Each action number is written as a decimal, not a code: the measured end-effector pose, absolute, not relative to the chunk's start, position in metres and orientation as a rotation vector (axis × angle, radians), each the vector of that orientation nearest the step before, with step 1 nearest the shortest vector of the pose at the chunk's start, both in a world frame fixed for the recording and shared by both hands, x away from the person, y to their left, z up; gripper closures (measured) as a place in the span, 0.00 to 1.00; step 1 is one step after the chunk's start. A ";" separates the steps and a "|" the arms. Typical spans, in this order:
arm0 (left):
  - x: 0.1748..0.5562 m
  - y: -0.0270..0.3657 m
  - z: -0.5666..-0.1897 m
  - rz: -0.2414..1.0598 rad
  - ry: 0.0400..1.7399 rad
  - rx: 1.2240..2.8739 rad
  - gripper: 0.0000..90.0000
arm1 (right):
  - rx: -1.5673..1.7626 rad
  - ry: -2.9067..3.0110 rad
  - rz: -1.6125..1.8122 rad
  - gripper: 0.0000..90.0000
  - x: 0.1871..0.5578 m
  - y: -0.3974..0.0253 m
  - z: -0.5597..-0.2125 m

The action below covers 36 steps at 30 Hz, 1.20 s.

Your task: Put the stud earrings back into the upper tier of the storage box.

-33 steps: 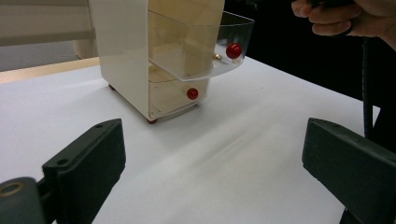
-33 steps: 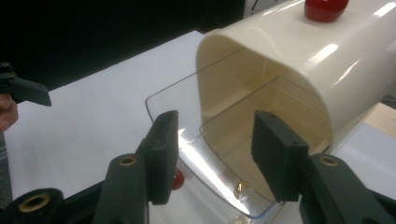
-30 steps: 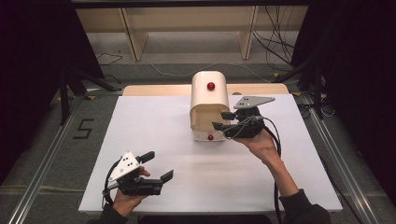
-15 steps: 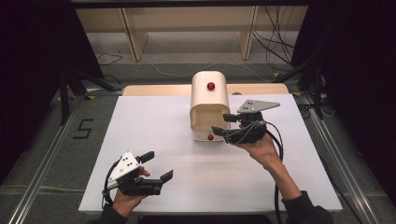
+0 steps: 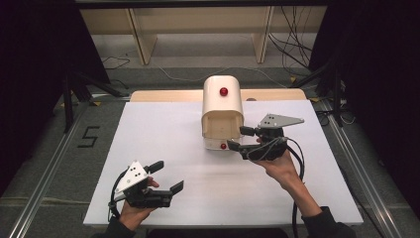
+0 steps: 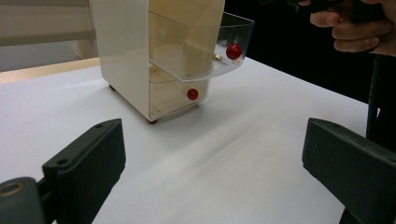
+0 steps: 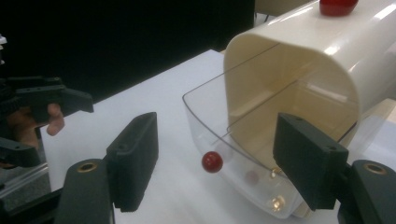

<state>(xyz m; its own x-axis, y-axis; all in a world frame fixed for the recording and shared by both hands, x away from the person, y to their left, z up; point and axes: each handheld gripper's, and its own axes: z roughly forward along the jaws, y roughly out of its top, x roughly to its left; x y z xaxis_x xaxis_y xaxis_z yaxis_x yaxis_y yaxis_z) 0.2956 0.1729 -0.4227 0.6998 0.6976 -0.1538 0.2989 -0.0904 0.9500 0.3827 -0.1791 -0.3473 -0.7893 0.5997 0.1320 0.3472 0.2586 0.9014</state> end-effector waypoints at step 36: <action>0.296 0.173 -0.423 0.400 0.812 1.687 0.06 | 0.930 2.235 1.573 0.28 0.336 -0.223 -0.398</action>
<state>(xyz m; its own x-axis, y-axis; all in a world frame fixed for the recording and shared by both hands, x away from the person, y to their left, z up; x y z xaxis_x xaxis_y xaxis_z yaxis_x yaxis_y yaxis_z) 0.2960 0.1726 -0.4231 0.7012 0.6963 -0.1529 0.3026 -0.0965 0.9482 0.3358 -0.2227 -0.3978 -0.7635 0.6281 0.1501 0.3532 0.2115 0.9113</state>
